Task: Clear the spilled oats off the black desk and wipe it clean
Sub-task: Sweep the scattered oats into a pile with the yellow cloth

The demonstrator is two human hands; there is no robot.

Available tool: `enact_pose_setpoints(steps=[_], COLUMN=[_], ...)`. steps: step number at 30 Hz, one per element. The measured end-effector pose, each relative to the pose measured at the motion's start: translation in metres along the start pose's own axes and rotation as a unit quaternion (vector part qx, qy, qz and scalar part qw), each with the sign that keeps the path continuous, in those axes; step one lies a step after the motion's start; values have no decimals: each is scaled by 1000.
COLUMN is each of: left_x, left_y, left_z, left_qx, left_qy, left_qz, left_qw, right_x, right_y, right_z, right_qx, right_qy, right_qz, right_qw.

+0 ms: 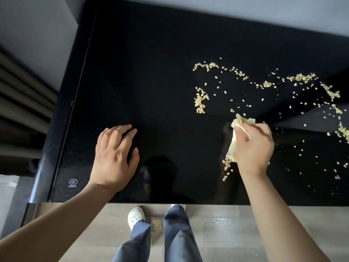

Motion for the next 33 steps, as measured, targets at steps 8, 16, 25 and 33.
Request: enact_pose_setpoints(steps=[8, 16, 25, 33], left_x=[-2, 0, 4, 41], left_y=[1, 0, -6, -12], left_z=[-3, -2, 0, 0], left_qx=[1, 8, 4, -3], left_qy=[-7, -7, -22, -156], left_qz=[11, 10, 7, -11], left_qw=[1000, 1000, 1000, 988], right_x=[-37, -4, 49, 20], right_y=[72, 101, 11, 75], right_z=[116, 111, -5, 127], right_qx=[138, 62, 23, 154], right_qy=[-104, -135, 19, -139], right_qz=[98, 134, 33, 126], right_qw=[980, 980, 999, 970])
Point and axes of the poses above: each hand's wrist, its own x-axis towards the middle knuckle, its own y-axis out of the palm, z = x × y, the point moved 8 cm from there along x, towards the middle knuckle, and after that the axes turned 2 degrees about x, right-handed, at the moved point
